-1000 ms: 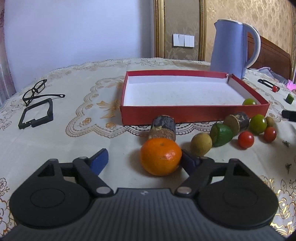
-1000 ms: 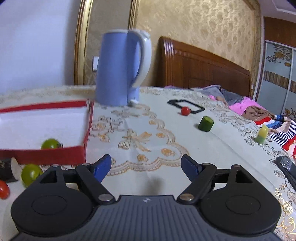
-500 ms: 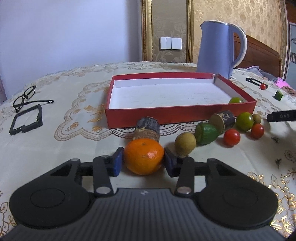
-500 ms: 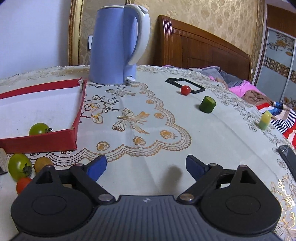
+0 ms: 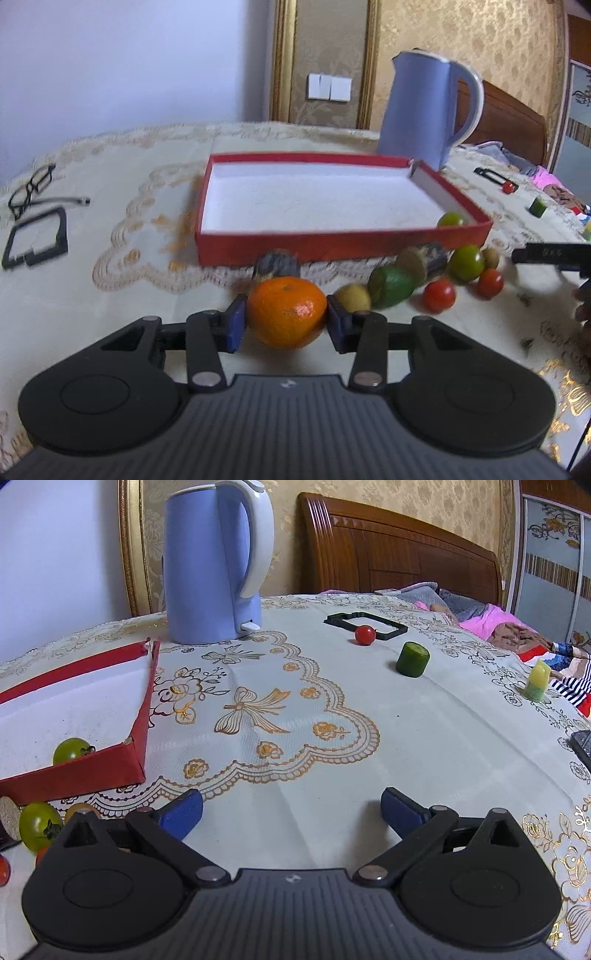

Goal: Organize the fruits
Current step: 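Carry the orange into the red box and open the left gripper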

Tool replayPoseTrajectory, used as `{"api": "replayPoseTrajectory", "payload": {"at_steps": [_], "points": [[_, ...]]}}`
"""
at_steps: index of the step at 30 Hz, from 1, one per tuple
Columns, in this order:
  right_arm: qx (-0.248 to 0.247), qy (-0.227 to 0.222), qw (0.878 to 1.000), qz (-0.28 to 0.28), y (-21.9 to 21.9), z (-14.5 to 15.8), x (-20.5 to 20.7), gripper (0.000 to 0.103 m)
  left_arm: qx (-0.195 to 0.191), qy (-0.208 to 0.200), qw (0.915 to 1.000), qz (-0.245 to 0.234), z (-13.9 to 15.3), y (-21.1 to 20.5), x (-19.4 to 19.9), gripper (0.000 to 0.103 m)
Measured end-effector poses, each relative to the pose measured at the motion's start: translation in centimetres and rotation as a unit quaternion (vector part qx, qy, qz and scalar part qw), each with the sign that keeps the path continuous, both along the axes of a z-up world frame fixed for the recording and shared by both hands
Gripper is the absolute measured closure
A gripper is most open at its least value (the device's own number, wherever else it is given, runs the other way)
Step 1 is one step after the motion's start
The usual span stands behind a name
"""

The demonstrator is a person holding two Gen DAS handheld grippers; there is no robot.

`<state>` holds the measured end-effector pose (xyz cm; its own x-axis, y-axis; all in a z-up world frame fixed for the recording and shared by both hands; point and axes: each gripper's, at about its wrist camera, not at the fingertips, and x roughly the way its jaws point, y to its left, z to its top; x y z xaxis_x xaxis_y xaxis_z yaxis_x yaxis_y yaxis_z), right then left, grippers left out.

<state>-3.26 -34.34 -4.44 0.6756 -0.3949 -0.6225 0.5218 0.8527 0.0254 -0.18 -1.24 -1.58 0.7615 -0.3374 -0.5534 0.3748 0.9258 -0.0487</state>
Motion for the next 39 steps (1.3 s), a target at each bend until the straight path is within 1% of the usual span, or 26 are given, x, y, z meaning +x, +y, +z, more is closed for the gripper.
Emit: {"api": "replayPoseTrajectory", "payload": {"at_steps": [4, 7, 11, 16, 18, 22, 27, 29, 32, 34, 36, 38, 39], "points": [[0.0, 0.0, 1.0, 0.0, 0.0, 0.0, 0.0, 0.0, -0.007, -0.013, 0.9998, -0.012, 1.7, -0.7, 0.9, 0.062], [0.0, 0.0, 1.0, 0.0, 0.0, 0.0, 0.0, 0.0, -0.005, -0.022, 0.9997, -0.014, 2.8, -1.6, 2.5, 0.062], [0.0, 0.0, 1.0, 0.0, 0.0, 0.0, 0.0, 0.0, 0.003, -0.018, 0.9997, -0.013, 3.2, -3.2, 5.7, 0.062], [0.0, 0.0, 1.0, 0.0, 0.0, 0.0, 0.0, 0.0, 0.019, -0.004, 0.9998, 0.001, 2.7, -5.2, 9.9, 0.062], [0.0, 0.0, 1.0, 0.0, 0.0, 0.0, 0.0, 0.0, 0.028, 0.005, 0.9995, 0.018, 2.3, -5.9, 11.7, 0.062], [0.0, 0.0, 1.0, 0.0, 0.0, 0.0, 0.0, 0.0, 0.038, 0.018, 0.9983, 0.04, 1.2, -6.5, 14.1, 0.062], [0.0, 0.0, 1.0, 0.0, 0.0, 0.0, 0.0, 0.0, 0.053, 0.027, 0.9966, 0.057, 0.0, -7.0, 15.6, 0.062], [0.0, 0.0, 1.0, 0.0, 0.0, 0.0, 0.0, 0.0, 0.046, 0.03, 0.9968, 0.058, -0.1, -6.9, 15.6, 0.062], [0.0, 0.0, 1.0, 0.0, 0.0, 0.0, 0.0, 0.0, 0.055, 0.034, 0.9957, 0.066, -0.1, -7.0, 15.7, 0.062], [0.0, 0.0, 1.0, 0.0, 0.0, 0.0, 0.0, 0.0, 0.053, 0.026, 0.9959, 0.068, 0.1, -6.9, 15.4, 0.053], [0.0, 0.0, 1.0, 0.0, 0.0, 0.0, 0.0, 0.0, 0.065, 0.013, 0.9949, 0.076, 0.3, -7.1, 15.1, 0.039], [0.0, 0.0, 1.0, 0.0, 0.0, 0.0, 0.0, 0.0, 0.069, 0.001, 0.9946, 0.077, 0.6, -6.8, 14.4, 0.034], [0.001, 0.0, 1.0, 0.0, 0.0, 0.0, 0.0, 0.0, 0.072, -0.005, 0.9944, 0.077, 0.9, -6.6, 14.0, 0.034]]}}
